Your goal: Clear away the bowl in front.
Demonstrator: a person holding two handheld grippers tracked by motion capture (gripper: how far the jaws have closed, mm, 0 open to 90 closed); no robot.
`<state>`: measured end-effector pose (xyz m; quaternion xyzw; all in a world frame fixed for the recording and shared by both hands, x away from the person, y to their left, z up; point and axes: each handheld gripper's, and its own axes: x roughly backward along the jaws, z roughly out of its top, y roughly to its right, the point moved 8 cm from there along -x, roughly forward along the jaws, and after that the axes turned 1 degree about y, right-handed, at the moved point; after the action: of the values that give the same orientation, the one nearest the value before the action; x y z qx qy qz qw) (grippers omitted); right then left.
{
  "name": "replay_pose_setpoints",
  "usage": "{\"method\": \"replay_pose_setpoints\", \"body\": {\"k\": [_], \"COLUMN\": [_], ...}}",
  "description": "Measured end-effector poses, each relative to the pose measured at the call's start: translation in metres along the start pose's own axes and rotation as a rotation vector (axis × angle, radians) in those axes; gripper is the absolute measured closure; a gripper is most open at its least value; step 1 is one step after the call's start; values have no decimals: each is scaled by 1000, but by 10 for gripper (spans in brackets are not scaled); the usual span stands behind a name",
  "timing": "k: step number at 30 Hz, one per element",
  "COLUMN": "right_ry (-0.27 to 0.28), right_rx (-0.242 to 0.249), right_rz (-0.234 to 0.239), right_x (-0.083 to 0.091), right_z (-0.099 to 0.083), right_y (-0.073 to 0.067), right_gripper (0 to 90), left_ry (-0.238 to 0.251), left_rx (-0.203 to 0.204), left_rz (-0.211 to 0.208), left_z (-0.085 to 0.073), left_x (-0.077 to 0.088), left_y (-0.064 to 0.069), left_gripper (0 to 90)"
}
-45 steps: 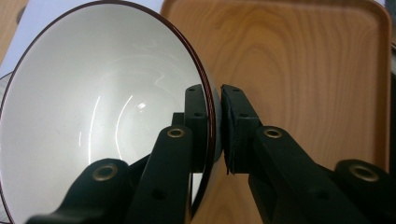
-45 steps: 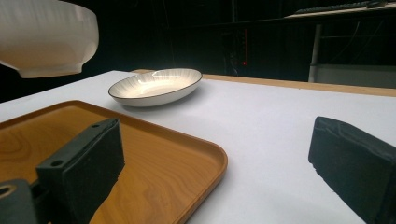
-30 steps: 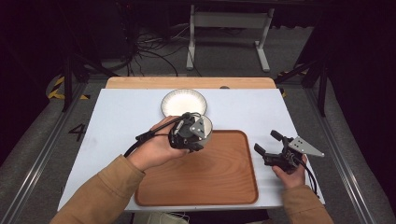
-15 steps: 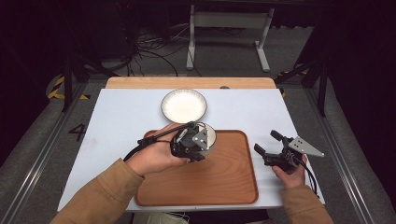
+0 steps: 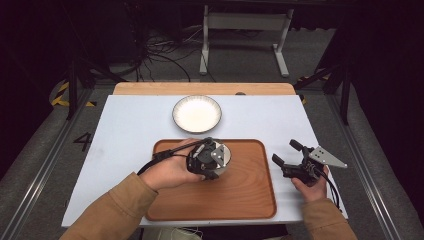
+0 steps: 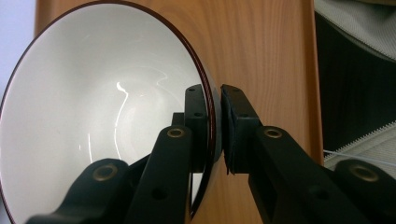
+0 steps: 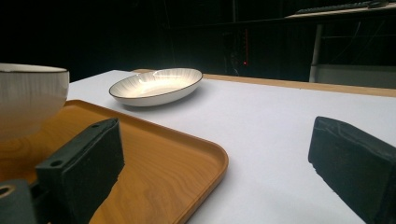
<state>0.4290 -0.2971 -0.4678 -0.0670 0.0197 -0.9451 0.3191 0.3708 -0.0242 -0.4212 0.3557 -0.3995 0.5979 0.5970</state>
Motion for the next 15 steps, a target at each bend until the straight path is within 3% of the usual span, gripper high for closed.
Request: {"method": "replay_pose_setpoints", "body": {"k": [15], "right_ry": [0], "right_rx": [-2], "right_rz": [0], "right_x": [0], "right_z": [0], "right_y": [0], "right_gripper": [37], "left_ry": [-33], "left_rx": [1], "left_rz": [-26], "left_z": [-5], "left_x": [-21], "left_y": [2], "left_gripper": [818]}}
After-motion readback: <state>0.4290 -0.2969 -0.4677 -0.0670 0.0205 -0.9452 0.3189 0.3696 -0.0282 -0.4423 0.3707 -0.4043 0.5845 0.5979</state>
